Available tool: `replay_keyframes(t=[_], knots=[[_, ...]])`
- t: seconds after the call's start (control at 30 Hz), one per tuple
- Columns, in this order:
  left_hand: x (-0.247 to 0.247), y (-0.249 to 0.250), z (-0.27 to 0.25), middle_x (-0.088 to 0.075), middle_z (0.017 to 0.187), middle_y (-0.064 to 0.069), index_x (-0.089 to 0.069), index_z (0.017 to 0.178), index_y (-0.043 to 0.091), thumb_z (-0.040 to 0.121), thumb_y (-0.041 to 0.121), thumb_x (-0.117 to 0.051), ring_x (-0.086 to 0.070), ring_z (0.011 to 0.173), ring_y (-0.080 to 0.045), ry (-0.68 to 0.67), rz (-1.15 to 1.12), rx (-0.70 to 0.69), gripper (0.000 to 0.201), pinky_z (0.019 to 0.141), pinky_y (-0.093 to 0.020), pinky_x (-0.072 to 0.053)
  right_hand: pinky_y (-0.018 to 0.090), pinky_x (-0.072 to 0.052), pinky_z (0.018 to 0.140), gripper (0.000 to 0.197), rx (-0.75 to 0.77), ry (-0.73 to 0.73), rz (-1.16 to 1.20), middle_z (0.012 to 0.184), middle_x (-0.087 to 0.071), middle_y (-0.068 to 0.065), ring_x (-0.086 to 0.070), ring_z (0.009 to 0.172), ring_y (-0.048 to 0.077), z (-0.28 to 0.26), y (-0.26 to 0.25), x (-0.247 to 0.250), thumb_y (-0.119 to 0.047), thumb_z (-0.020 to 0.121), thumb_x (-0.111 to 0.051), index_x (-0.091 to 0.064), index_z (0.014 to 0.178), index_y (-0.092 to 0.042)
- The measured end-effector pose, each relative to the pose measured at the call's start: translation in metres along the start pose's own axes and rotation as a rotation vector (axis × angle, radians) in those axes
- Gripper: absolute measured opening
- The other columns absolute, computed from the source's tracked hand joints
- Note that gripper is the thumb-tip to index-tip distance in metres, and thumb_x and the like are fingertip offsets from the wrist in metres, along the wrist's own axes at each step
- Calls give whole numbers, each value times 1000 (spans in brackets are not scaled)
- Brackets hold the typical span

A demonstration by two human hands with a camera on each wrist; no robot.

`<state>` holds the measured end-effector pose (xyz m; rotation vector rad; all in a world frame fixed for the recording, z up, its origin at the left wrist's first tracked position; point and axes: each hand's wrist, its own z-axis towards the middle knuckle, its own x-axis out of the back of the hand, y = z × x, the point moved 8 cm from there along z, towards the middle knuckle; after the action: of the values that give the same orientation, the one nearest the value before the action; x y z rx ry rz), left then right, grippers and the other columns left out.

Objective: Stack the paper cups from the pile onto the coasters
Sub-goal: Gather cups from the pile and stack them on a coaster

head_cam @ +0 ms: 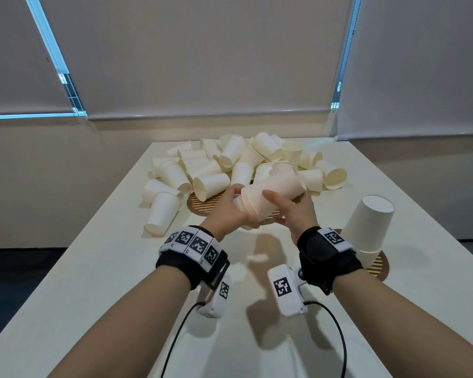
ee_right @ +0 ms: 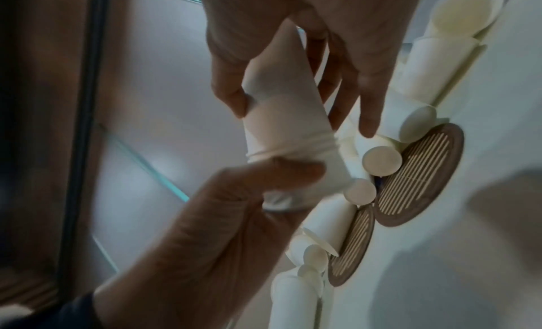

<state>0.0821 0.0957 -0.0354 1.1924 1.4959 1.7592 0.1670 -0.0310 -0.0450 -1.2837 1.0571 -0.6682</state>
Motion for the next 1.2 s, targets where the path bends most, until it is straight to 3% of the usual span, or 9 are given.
replay_keyframes(t=[0.07,0.17,0.3,0.37,0.47,0.67,0.9,1.07,1.2], knots=[[-18,5,3,-51,124,-7,-32,134,17,54,-7,-78,-57,110,-24,-80,-57,-4,95,89,-34,-52,52,-55,84,64,9,0,-33,111,-61,7,-63,103,30,0,-4,-2,-18,68,-79,-44,122,-17],[-41,2,10,-52,130,-5,-9,148,33,49,4,-79,-55,119,-25,-210,0,5,124,102,-43,-47,52,-54,88,65,-2,-5,-30,111,-63,12,-63,103,32,3,-5,1,-16,65,-78,-47,122,-13],[-55,-14,22,-47,140,-7,-8,151,22,66,-4,-72,-42,136,-23,-303,313,58,109,116,-45,-28,52,-53,89,85,47,129,-170,111,-65,9,-64,102,29,9,-7,22,-34,44,-79,-50,121,-15],[-56,-20,26,-44,144,-10,-27,147,11,82,-2,-61,-42,134,-26,-290,657,45,75,114,-36,-31,52,-52,91,90,61,167,-209,111,-65,7,-63,102,28,12,-6,32,-40,41,-79,-49,122,-16],[-67,-36,32,-53,135,-13,-48,132,4,91,4,-47,-49,126,-28,-327,850,86,41,105,-36,-40,51,-49,96,85,52,178,-240,115,-62,6,-61,106,27,11,-4,41,-39,53,-82,-45,125,-15],[-68,-53,39,-44,139,-11,-46,135,7,91,5,-43,-45,128,-29,-364,1058,104,44,107,-44,-39,48,-46,100,77,28,186,-287,121,-56,6,-56,112,27,14,3,50,-38,69,-78,-38,129,-13],[-57,-42,22,-60,127,-15,-62,123,2,95,9,-45,-56,119,-28,-378,1098,124,34,97,-30,-44,42,-46,99,77,-6,126,-366,118,-53,6,-53,106,24,5,15,44,-27,70,-80,-36,130,-10],[-51,-40,1,-61,127,-13,-61,126,9,94,15,-48,-56,118,-29,-422,1171,164,36,102,-35,-46,46,-43,102,82,-45,41,-479,122,-54,8,-52,115,29,-6,32,30,-23,63,-85,-38,129,-11],[-40,-42,-7,-67,118,-9,-68,117,11,89,10,-52,-61,107,-25,-450,1082,197,33,95,-32,-49,46,-42,103,85,-51,-36,-525,122,-53,5,-50,118,27,-12,39,21,-19,62,-85,-37,132,-14]])
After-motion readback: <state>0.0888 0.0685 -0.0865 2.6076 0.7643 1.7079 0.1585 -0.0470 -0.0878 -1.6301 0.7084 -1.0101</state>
